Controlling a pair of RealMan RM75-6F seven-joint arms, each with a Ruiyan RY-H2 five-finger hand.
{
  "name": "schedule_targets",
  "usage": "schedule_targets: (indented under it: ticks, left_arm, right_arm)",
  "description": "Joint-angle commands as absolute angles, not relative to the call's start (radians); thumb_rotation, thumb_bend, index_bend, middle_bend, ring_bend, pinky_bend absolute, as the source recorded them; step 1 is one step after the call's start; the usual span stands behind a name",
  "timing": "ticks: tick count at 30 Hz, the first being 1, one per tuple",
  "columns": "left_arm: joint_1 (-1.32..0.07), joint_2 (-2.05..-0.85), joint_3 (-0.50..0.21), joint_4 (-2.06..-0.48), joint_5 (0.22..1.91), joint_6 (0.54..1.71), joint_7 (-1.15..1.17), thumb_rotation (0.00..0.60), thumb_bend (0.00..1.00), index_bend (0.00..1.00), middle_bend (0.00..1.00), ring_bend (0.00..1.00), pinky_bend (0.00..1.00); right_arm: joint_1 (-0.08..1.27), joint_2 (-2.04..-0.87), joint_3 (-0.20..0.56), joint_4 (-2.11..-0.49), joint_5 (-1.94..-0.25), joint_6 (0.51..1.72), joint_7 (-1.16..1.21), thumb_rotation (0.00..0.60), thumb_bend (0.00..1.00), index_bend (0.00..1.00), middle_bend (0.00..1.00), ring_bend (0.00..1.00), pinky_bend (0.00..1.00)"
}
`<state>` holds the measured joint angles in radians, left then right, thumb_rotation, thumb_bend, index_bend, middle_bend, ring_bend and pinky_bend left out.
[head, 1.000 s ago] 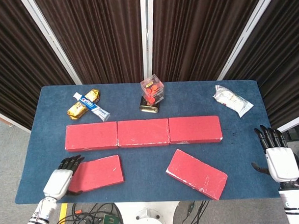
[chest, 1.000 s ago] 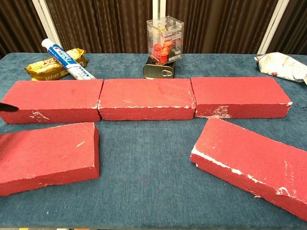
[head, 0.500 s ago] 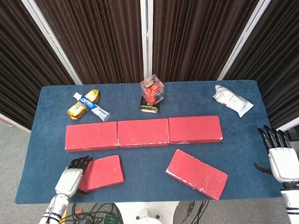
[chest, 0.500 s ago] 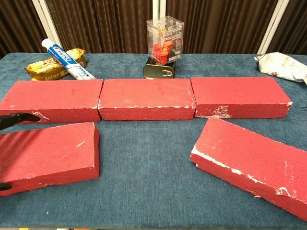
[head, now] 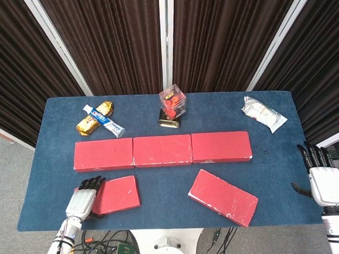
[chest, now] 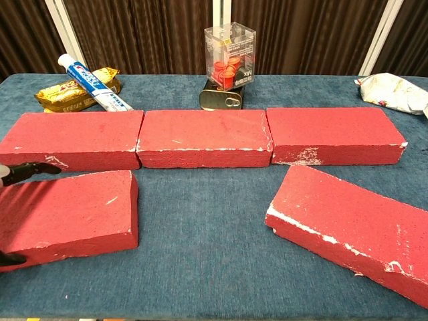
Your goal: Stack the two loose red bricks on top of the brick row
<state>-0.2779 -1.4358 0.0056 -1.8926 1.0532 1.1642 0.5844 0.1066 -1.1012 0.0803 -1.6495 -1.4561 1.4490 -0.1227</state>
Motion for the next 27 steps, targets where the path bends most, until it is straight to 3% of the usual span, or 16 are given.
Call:
schedule_targets:
  ticks: [1, 14, 27]
  left_arm:
    - [-0.287, -1.438, 0.003, -1.898, 1.028, 1.167, 0.596, 0.6, 0.0, 0.0, 0.0, 0.0, 0.0]
    - [-0.315, -1.434, 0.019, -1.912, 0.988, 1.17, 0.609, 0.6, 0.0, 0.0, 0.15, 0.0, 0.0]
    - [-0.324, -1.34, 0.03, -1.993, 1.086, 1.198, 0.545, 0.6, 0.0, 0.0, 0.17, 0.0, 0.0]
  right_arm:
    - [0.106, -1.102, 0.081, -1.648, -1.456, 1.45, -0.121, 0.6, 0.07, 0.0, 0.0, 0.0, 0.0]
    - [0.105, -1.107, 0.088, -1.648, -1.445, 1.455, -0.128, 0.6, 0.1, 0.0, 0.0, 0.0, 0.0]
    - [0.101, -1.101, 0.095, -1.652, -1.435, 1.462, -0.129, 0.6, 0.11, 0.0, 0.0, 0.0, 0.0]
